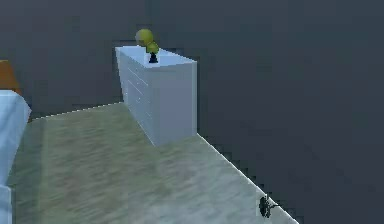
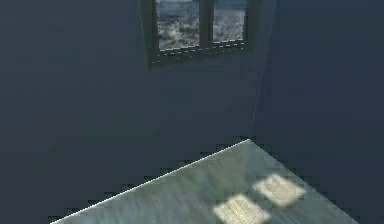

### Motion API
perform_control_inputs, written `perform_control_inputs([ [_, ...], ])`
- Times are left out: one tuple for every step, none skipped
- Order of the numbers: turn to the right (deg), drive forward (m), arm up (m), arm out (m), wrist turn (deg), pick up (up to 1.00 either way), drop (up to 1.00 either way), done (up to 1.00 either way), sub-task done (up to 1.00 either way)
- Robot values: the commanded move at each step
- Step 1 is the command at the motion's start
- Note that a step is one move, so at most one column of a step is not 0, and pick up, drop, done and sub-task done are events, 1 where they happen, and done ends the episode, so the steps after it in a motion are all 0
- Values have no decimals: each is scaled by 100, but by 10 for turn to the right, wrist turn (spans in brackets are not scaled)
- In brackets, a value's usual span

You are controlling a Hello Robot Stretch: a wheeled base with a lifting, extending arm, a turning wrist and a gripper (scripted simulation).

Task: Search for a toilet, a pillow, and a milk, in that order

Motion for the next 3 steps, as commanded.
perform_control_inputs([
  [-210, 0, 0, 0, 0, 0, 0, 0, 0],
  [0, 40, 0, 0, 0, 0, 0, 0, 0],
  [-450, 0, 0, 0, 0, 0, 0, 0, 0],
])
